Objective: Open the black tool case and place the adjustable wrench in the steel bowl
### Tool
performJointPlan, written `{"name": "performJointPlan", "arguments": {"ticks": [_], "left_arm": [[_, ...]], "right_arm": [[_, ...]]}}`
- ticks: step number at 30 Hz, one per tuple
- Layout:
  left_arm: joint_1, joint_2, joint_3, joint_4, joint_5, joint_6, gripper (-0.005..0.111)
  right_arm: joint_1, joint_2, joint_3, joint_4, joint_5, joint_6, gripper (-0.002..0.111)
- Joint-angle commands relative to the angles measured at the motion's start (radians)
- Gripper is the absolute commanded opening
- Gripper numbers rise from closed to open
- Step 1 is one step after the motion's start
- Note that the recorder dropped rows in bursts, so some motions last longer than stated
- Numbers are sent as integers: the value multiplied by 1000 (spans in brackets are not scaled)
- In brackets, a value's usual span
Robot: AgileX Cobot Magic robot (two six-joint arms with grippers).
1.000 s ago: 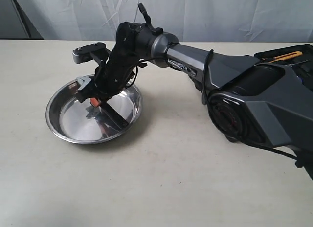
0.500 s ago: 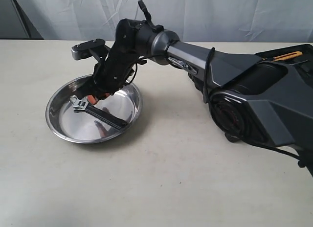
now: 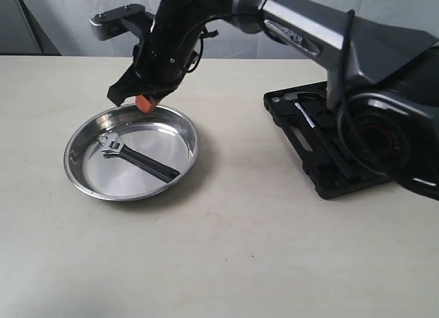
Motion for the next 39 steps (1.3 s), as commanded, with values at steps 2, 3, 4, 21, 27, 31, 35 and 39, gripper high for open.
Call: {"name": "performJointPlan", "arguments": {"ticks": [2,3,4,21,27,31,35,39], "left_arm": [[4,-3,-3,0,-10,-2,0],[4,-3,-3,0,-10,-2,0],[4,-3,-3,0,-10,-2,0],[4,-3,-3,0,-10,-2,0],[4,-3,-3,0,-10,-2,0],[4,-3,-3,0,-10,-2,0],[4,-3,-3,0,-10,-2,0],[4,-3,-3,0,-10,-2,0]], "right_arm": [[-6,-180,162,-68,10,-3,-1],[-6,-224,216,-90,10,5,-1],[-6,-273,277,-117,-9,15,-1],[-75,-1288,1252,-255,-148,242,-1],[-75,-1595,1273,-251,-4,243,-1],[-75,-1720,1275,-240,-13,243,-1],[-191,-1835,1354,-92,-152,261,-1],[-384,-2025,1703,-87,-651,174,-1]]}}
